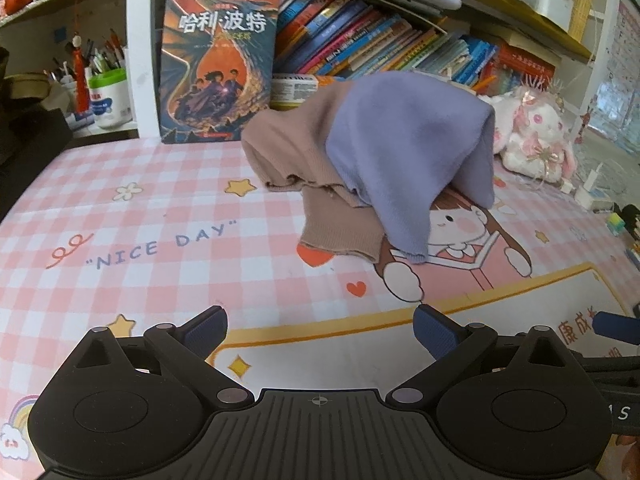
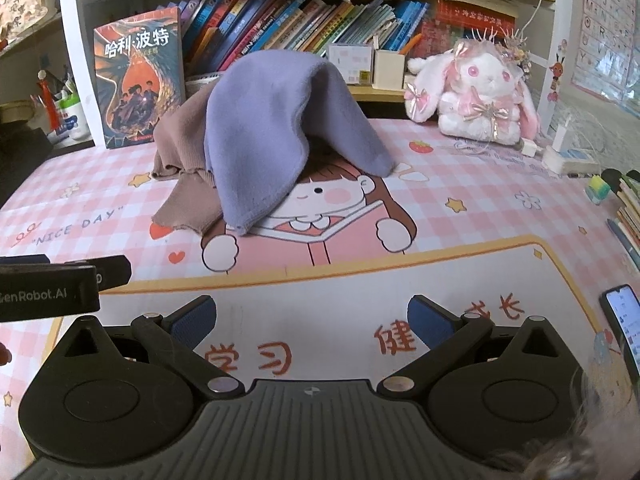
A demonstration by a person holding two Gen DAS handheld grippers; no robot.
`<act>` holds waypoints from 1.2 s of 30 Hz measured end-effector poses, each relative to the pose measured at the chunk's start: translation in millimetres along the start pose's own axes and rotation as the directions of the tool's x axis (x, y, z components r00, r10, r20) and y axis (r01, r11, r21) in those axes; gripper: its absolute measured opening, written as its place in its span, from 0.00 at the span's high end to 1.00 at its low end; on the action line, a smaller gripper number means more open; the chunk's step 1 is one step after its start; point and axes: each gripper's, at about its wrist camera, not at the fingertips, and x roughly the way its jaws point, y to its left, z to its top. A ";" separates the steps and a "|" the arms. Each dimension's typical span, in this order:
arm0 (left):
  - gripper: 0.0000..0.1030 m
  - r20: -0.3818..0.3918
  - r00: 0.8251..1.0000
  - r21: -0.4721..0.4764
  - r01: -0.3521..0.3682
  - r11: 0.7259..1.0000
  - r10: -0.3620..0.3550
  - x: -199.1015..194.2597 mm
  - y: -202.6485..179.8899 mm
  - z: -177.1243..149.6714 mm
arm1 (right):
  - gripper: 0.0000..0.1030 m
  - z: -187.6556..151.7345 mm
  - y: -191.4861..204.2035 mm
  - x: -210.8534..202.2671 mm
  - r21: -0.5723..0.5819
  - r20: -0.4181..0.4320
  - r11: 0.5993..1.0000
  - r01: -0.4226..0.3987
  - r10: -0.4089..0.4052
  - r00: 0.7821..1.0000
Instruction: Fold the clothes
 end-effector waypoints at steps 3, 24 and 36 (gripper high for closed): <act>0.02 -0.010 1.000 0.003 0.001 1.000 -0.001 2.7 -4.2 -0.9 | 0.00 -2.9 -3.8 0.6 0.006 -0.010 1.000 0.007 -0.007 1.000; 0.03 0.021 0.983 0.056 -0.186 0.981 0.185 43.8 -91.2 31.1 | 0.00 29.4 -106.3 59.9 0.112 -0.083 0.971 -0.210 0.219 0.972; 0.11 0.182 0.962 0.140 -0.230 0.963 0.203 95.6 -154.1 95.4 | 0.00 75.6 -182.2 93.1 0.312 -0.031 0.892 -0.328 0.355 0.934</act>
